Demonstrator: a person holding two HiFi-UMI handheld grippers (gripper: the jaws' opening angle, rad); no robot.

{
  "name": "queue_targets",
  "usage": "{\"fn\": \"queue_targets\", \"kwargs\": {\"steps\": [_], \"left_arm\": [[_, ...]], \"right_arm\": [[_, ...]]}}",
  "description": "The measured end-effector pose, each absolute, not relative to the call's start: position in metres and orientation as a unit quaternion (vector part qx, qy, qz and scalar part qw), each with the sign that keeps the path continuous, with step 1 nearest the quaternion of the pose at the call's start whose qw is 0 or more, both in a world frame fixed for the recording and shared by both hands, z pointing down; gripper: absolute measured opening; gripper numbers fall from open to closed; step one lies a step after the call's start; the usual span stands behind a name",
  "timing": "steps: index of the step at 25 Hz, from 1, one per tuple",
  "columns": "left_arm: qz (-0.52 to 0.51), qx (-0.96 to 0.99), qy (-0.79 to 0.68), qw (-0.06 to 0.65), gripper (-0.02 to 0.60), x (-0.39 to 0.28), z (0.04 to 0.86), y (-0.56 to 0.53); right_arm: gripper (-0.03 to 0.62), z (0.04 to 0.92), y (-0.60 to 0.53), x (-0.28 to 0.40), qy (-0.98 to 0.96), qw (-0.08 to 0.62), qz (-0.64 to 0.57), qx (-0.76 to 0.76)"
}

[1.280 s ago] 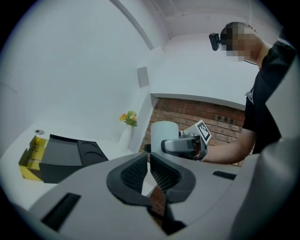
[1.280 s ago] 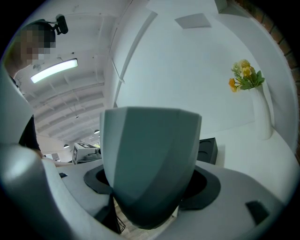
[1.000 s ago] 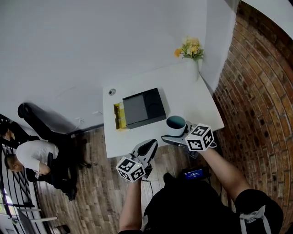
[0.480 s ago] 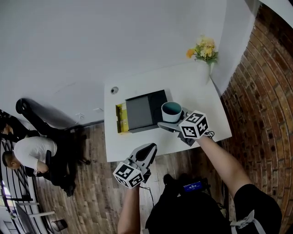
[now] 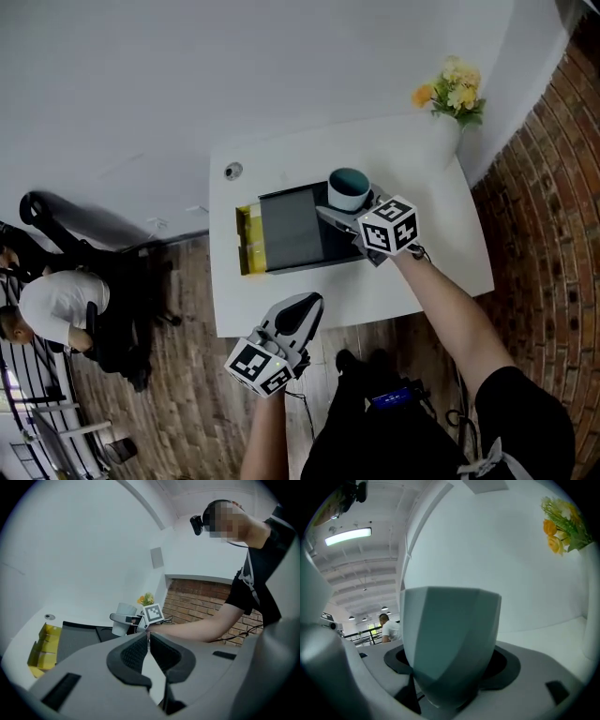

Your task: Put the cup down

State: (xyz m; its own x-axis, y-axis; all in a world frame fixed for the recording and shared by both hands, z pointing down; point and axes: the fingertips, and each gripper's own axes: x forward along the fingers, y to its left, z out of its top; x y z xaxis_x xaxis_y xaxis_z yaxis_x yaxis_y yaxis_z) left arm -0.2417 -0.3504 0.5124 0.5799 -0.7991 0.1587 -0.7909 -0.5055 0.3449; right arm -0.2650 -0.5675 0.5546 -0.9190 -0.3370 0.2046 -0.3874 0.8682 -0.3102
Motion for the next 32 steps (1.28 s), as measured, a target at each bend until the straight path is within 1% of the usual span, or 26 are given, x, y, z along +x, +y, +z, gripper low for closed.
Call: {"fn": "queue_targets", "kwargs": {"steps": [5,10,13,18,24,31,32], "left_arm": [[-0.013,0.864,-0.461,0.202,0.008,-0.251,0.520,-0.351],[-0.015,0.861,-0.463,0.211,0.008,-0.259,0.527,-0.345],[-0.015,0.860,-0.463,0.215,0.008,-0.262,0.531,-0.345],[-0.017,0.859,-0.464,0.216,0.008,-0.267,0.532,-0.345],[-0.021,0.860,-0.463,0.213,0.008,-0.271,0.529,-0.345],[-0.019,0.861,-0.461,0.212,0.008,-0.270,0.528,-0.340],[-0.019,0.861,-0.462,0.211,0.008,-0.271,0.527,-0.339]], "right_arm": [[0.380,0.567,-0.597,-0.281,-0.962,0.069,0.157,0.212],[0.380,0.568,-0.607,-0.296,-0.968,0.090,0.092,0.216],[0.380,0.572,-0.603,-0.302,-0.970,0.119,0.049,0.205],[0.380,0.588,-0.587,-0.312,-0.965,0.189,-0.007,0.181],[0.380,0.594,-0.587,-0.302,-0.960,0.218,0.005,0.174],[0.384,0.595,-0.587,-0.299,-0.958,0.223,0.001,0.182],[0.404,0.594,-0.587,-0.298,-0.958,0.222,0.001,0.182]]}}
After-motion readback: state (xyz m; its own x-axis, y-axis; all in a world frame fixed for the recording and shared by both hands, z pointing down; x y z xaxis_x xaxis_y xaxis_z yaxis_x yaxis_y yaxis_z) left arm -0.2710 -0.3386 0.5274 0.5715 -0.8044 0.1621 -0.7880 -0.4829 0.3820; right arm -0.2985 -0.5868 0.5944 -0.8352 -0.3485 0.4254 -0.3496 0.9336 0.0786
